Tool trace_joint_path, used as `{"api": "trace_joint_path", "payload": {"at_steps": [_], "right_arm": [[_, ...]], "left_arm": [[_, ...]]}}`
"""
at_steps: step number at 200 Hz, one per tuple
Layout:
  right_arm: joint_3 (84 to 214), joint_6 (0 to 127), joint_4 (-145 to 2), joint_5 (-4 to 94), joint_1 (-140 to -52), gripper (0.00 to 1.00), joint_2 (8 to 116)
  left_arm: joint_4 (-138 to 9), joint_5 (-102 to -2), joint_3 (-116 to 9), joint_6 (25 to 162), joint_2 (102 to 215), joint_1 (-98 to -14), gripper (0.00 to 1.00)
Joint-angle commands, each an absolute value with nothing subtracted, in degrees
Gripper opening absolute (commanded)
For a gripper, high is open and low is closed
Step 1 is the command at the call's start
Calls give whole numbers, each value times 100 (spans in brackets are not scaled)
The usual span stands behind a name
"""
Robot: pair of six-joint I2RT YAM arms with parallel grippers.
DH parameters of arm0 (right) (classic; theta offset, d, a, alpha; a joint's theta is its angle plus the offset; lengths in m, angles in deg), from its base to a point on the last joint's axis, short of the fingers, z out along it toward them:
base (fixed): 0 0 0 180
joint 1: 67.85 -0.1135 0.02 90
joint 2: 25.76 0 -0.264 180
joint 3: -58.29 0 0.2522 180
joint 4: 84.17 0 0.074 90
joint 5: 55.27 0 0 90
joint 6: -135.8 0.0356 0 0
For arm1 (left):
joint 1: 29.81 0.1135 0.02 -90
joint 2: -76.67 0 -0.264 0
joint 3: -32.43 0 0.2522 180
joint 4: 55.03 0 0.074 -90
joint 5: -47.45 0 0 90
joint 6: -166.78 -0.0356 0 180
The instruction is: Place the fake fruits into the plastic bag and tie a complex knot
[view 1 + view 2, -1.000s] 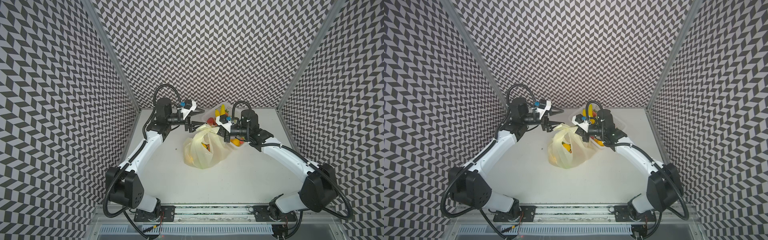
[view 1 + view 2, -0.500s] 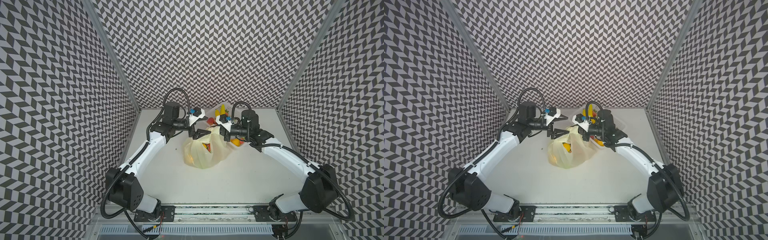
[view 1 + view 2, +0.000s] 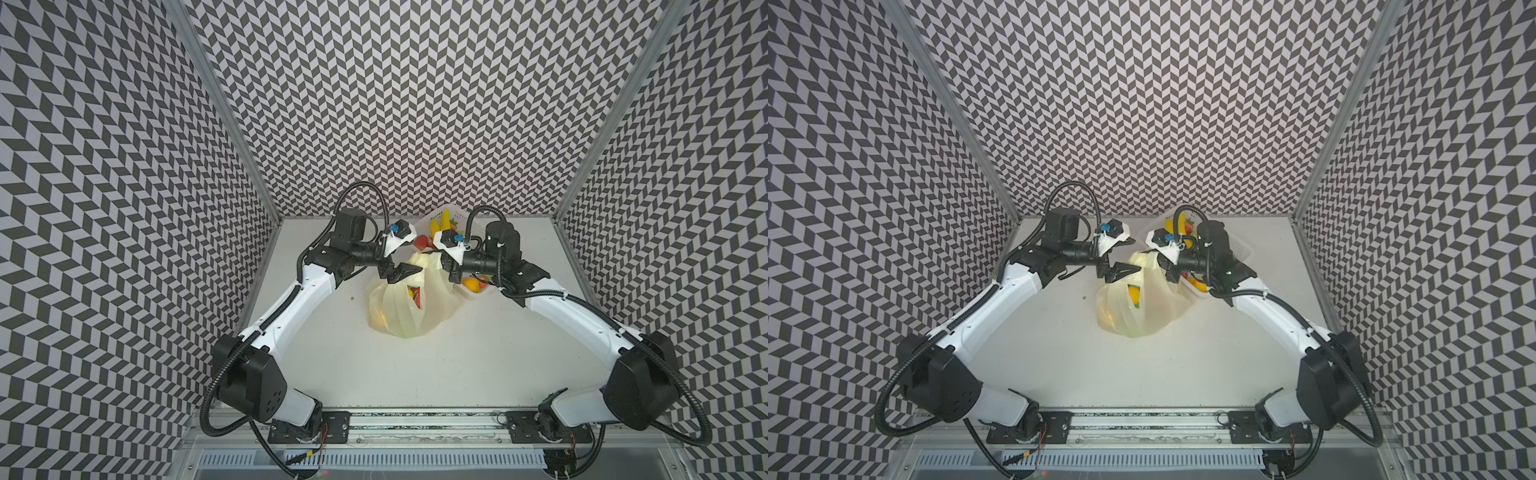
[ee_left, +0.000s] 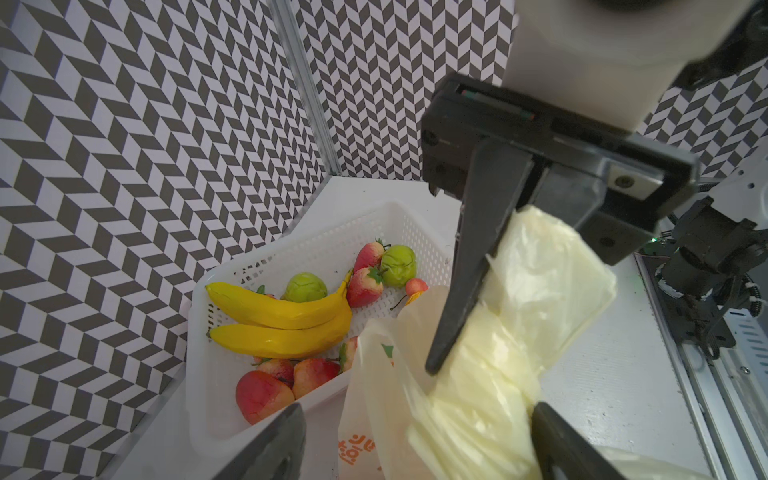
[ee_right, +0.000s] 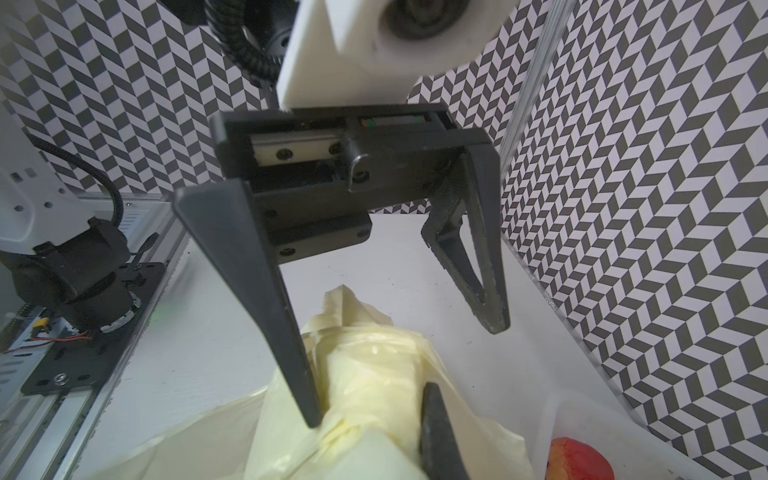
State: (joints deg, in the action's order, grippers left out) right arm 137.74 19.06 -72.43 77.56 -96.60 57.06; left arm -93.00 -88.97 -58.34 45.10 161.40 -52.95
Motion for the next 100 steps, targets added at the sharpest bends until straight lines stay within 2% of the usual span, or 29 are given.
{"api": "trace_joint_path", "payload": {"at_steps": [1,56,78,100], "right_arm": [[13727,1847,-7632,7789,-9694,0,5505],[13689,1922,-7742,7770,-9694,0,5496],[13683,1958,-7794,7780,-9695,0,5483],[13674,1957,-7777,7730,-9694,0,5466]], "left_arm": [[-9525,-8764,-5738,4364,16161,-5312,85],[-9503,-8930,-5622,4400,16314,-5333,75],[-9537,-9052,-5604,4408,16398,-5346,65],[-9616,-9046,-5628,4402,16443,-5338,51]]}}
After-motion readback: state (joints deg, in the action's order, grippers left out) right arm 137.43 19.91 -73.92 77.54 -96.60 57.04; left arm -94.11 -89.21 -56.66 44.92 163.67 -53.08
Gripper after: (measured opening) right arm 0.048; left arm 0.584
